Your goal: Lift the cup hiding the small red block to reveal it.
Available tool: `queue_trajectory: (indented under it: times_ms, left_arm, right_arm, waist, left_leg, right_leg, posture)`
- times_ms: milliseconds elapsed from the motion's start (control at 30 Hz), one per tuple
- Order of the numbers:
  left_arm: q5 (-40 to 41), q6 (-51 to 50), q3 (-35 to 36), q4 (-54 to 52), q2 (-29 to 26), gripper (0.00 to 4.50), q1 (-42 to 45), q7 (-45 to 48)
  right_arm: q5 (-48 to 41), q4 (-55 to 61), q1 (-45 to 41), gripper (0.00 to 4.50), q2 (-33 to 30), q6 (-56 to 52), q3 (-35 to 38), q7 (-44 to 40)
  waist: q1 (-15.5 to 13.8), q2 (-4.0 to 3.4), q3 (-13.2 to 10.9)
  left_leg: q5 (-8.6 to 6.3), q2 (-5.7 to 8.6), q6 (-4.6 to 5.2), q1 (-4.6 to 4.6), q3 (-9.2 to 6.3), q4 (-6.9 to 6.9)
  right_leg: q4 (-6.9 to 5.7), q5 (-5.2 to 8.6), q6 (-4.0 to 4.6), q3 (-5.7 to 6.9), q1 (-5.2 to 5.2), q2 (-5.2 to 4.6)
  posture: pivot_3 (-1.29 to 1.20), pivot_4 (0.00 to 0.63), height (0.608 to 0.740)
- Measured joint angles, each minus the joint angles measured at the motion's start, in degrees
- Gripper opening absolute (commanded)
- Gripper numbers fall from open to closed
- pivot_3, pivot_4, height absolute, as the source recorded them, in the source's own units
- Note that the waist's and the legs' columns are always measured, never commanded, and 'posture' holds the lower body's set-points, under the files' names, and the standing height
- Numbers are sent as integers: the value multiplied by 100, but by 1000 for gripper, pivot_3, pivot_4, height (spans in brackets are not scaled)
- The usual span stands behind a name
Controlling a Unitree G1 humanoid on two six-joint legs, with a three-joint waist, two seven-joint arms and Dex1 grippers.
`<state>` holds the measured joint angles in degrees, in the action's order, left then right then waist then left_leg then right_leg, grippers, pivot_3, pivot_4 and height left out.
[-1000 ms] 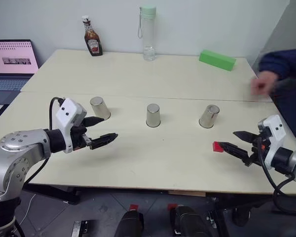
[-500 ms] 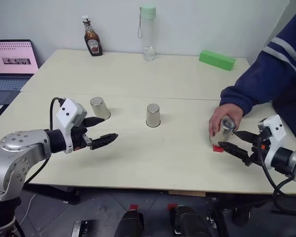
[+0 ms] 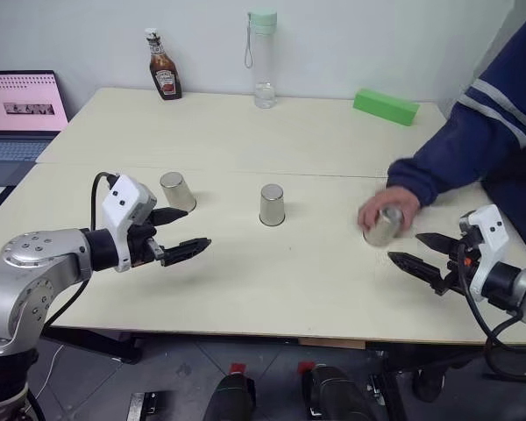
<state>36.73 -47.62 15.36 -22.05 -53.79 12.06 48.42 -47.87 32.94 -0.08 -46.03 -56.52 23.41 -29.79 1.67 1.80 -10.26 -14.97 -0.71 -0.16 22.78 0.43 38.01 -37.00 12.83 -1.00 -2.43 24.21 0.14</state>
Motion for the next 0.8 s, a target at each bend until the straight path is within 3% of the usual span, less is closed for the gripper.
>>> queue_trajectory:
  times_ms: [800]
  left_arm:
    - [-71, 70, -10, 106, -44, 4500, 99, 88]
  right_arm:
    - [141, -180, -300, 4484, 150, 98, -101, 67]
  waist:
    - [1, 0, 0]
  left_leg:
    - [0, 0, 0, -1, 3, 1]
  right_leg:
    - [-2, -3, -5, 0, 0, 2]
  posture:
    - [0, 150, 740]
